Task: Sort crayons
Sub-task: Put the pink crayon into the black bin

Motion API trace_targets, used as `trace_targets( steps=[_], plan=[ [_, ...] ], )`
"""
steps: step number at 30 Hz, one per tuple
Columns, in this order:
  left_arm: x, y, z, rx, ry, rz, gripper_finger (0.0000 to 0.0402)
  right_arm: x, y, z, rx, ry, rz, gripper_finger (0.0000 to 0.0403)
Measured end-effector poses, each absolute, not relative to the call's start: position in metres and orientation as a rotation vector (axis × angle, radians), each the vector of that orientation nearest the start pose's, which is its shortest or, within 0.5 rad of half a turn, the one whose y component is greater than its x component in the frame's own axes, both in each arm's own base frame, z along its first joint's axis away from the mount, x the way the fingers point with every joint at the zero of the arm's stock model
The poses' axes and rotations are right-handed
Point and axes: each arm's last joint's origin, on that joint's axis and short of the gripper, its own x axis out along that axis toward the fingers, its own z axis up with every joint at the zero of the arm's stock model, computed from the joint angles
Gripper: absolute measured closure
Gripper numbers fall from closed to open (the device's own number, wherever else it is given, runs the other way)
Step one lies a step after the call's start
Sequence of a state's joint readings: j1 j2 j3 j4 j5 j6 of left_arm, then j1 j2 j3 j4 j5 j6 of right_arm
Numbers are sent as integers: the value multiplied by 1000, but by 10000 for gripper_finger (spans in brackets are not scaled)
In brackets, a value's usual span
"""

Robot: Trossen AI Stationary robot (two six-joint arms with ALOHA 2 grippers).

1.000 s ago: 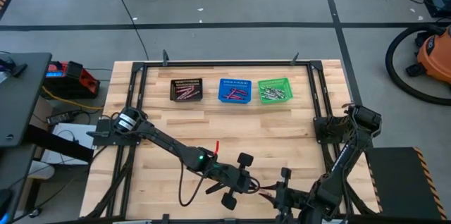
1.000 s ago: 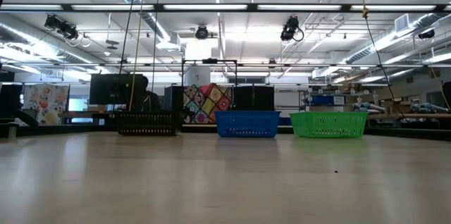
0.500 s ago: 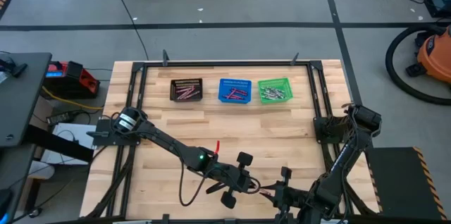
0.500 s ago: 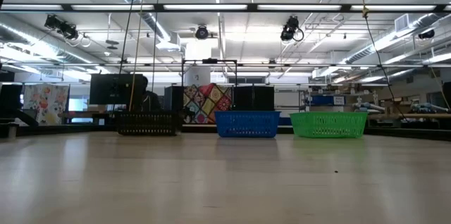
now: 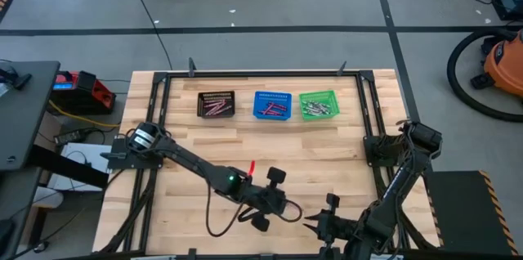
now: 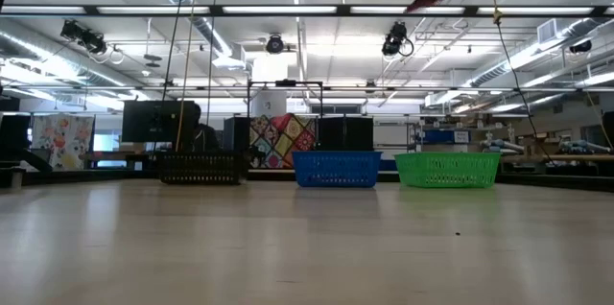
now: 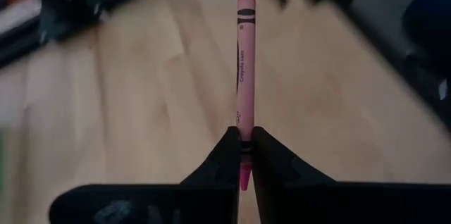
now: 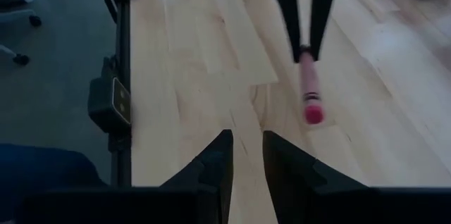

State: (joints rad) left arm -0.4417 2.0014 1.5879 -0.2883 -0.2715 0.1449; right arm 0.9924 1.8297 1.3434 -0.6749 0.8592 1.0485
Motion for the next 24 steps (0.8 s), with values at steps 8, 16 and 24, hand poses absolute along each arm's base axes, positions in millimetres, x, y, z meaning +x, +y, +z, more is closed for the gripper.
trace_targets(
  steps=[8, 16, 24],
  plan=[
    [402, -162, 225, 406, 874, -103, 383, 219, 295, 217, 91, 655, -231, 317],
    [404, -131, 220, 408, 987, -22, 383, 219, 296, 217, 102, 667, -219, 317],
    [401, -87, 226, 387, 1104, 65, 383, 219, 297, 217, 110, 676, -210, 317]
  ],
)
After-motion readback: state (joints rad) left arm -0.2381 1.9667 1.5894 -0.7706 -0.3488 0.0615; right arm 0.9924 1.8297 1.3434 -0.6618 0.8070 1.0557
